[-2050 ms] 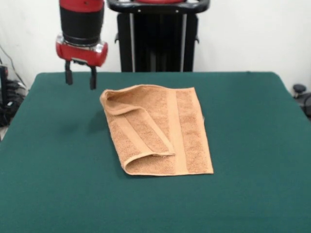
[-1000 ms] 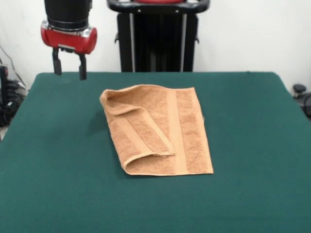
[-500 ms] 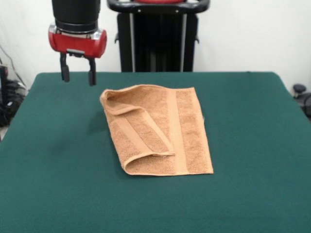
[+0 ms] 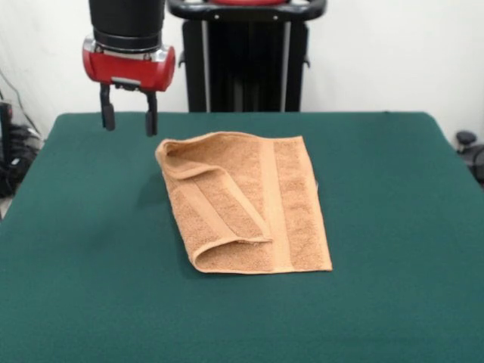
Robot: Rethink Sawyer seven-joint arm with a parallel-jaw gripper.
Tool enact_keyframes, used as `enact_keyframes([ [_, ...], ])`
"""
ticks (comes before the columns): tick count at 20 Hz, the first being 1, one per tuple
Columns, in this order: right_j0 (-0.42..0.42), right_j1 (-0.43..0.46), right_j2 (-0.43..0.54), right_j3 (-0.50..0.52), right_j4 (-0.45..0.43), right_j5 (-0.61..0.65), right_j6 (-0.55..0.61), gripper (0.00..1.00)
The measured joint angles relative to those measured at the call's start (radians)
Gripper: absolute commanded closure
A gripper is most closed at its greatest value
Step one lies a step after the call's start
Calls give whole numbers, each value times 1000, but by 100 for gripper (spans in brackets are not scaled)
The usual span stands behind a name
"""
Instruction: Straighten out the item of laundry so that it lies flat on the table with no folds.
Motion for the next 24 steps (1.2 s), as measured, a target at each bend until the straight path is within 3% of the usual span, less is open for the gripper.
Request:
enact_keyframes([
  [24, 142, 7, 0, -66, 71, 0, 0, 0],
])
